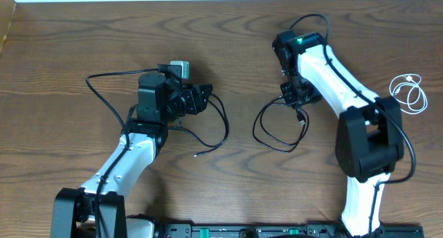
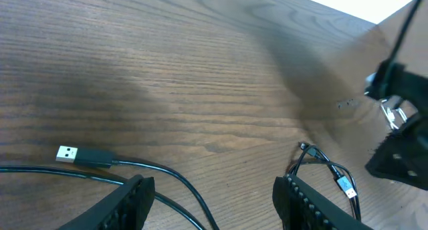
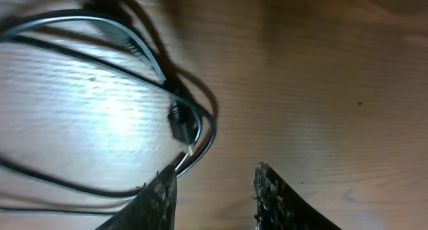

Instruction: Untangle cables

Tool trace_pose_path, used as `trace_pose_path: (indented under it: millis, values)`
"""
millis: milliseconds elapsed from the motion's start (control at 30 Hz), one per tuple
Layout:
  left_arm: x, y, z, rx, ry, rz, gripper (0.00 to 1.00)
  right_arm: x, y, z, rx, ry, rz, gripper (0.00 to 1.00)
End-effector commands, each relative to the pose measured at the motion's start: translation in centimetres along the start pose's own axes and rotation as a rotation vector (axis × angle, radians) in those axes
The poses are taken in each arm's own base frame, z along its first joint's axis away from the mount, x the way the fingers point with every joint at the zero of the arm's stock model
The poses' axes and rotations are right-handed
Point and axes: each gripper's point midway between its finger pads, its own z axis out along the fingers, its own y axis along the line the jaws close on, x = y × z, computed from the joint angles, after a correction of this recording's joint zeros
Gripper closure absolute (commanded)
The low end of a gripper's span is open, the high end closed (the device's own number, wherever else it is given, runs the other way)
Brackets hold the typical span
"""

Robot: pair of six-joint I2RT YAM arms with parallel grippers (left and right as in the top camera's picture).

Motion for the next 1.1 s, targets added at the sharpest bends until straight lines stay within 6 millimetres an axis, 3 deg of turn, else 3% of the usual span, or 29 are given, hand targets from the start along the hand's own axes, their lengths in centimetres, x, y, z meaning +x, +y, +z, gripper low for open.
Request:
trace_pose_path:
  millis: [0,433,733,1067]
  values:
    - [-0.8,-0.1,0.0,-0.006,-0.017,0.03,0.38,0.1,-1.0,1.7,0.038,0.044,0.008,0.66]
    - [-0.8,0.0,0.0,-0.009,-0.019,0.031,0.38,-0.1,-2.0,3.8,0.009,0.068,0.056,0.66]
    - [-0.8,0.0,0.0,-0.009,-0.019,0.031,0.38,0.4,0.2,4.8,-0.104,0.086,0.003,0.65]
    - [-0.8,0.0,0.0,-0.009,-0.019,0.031,0.38,0.1,1.2,5.4,-0.15,0.068,0.002,0.65]
